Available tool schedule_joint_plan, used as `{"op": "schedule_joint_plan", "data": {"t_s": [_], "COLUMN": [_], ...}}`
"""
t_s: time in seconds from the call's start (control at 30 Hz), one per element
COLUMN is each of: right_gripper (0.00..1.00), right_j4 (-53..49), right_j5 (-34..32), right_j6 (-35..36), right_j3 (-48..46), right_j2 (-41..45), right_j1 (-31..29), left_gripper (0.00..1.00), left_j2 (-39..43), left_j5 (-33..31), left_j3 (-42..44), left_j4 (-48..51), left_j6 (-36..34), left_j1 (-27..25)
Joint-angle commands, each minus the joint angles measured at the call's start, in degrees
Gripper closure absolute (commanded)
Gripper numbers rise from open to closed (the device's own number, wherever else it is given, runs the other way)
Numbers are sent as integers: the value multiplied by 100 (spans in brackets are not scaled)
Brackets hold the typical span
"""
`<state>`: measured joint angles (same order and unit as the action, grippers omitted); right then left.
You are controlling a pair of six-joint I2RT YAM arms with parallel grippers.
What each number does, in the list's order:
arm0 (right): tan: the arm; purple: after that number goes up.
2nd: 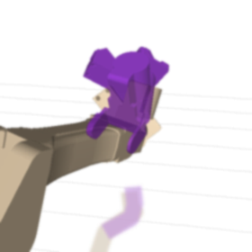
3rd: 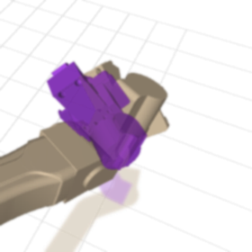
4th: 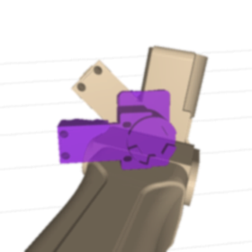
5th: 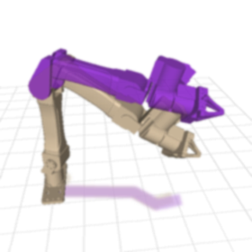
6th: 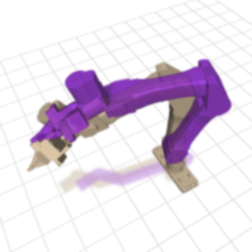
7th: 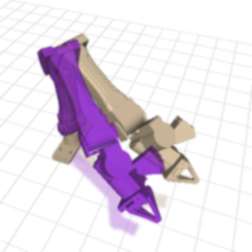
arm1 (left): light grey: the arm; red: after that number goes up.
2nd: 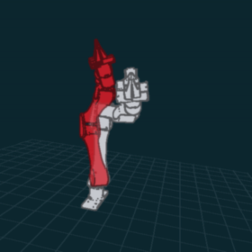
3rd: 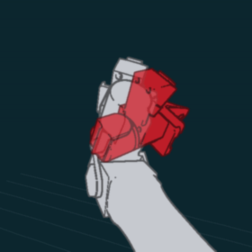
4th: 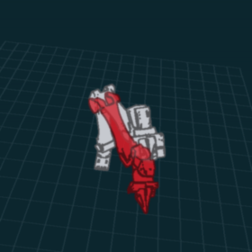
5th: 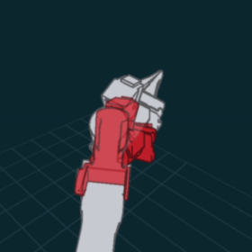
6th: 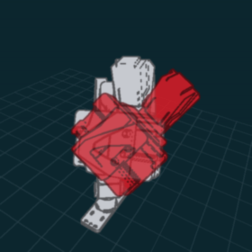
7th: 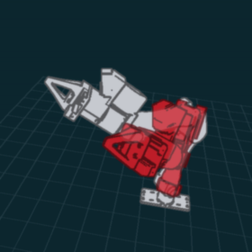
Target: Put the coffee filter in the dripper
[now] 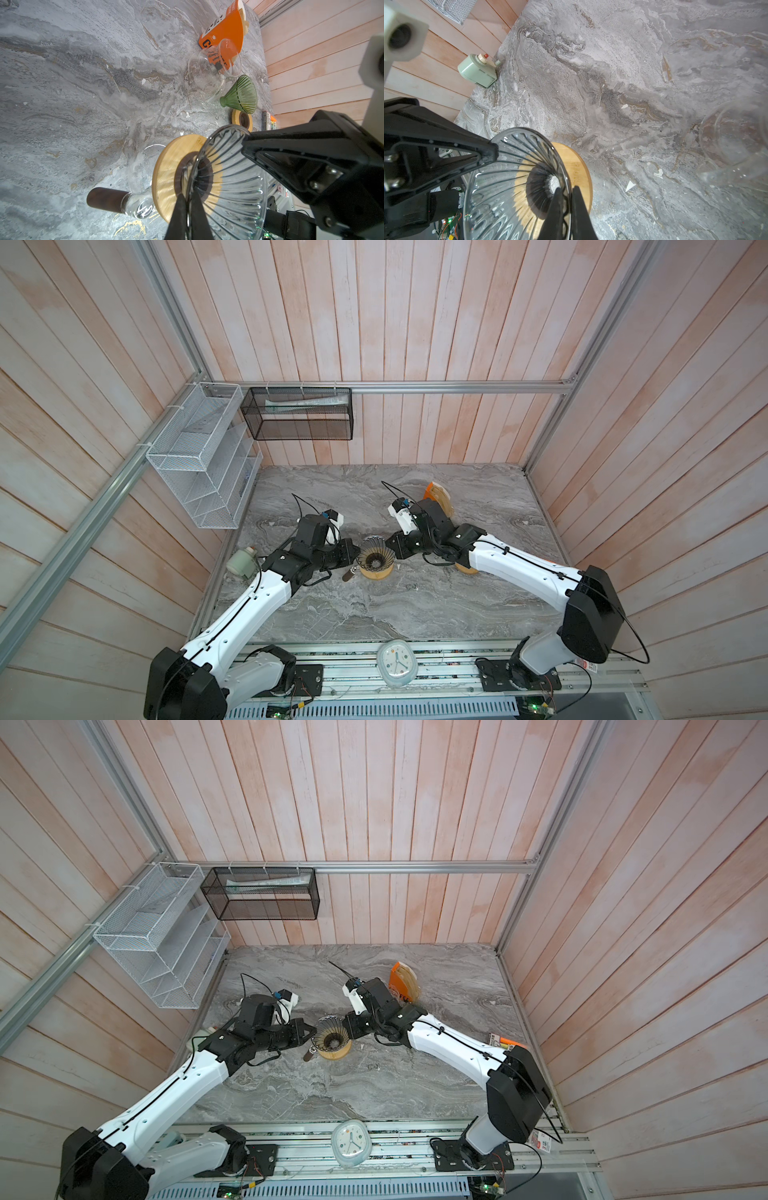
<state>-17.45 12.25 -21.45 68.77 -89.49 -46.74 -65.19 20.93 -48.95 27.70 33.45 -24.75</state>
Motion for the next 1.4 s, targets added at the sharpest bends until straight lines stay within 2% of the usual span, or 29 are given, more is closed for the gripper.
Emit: {"op": "schedule_joint_plan", "data": {"t_s": [0.0,0.33,0.63,0.83,1.03,1.27,1.37], "right_gripper": [100,99,81,73,69,64,61], "right_j4": [-890,-945,-987,-1045,-1080,-1146,-1151], "right_j5": [7,-125,-160,-184,-223,-232,-239], "right_j6": [205,215,193,180,192,190,165], "right_j3": [-299,-307,-185,-68,34,148,199], "right_j2": [-517,-379,-246,-138,-87,9,73], "right_j1": [-235,-230,-229,-224,-204,-178,-156], "left_gripper": [100,100,99,90,87,77,76], "left_j2": [-317,-418,-319,-281,-252,-139,-105], "left_j5": [144,293,307,241,119,-91,-149], "left_j3": [220,131,40,-86,-175,-266,-329], "left_j4": [1087,917,957,1015,1067,1147,1167], "left_j6": [-460,-465,-425,-427,-427,-401,-392], "left_j1": [-161,-161,-161,-161,-161,-161,-161]}}
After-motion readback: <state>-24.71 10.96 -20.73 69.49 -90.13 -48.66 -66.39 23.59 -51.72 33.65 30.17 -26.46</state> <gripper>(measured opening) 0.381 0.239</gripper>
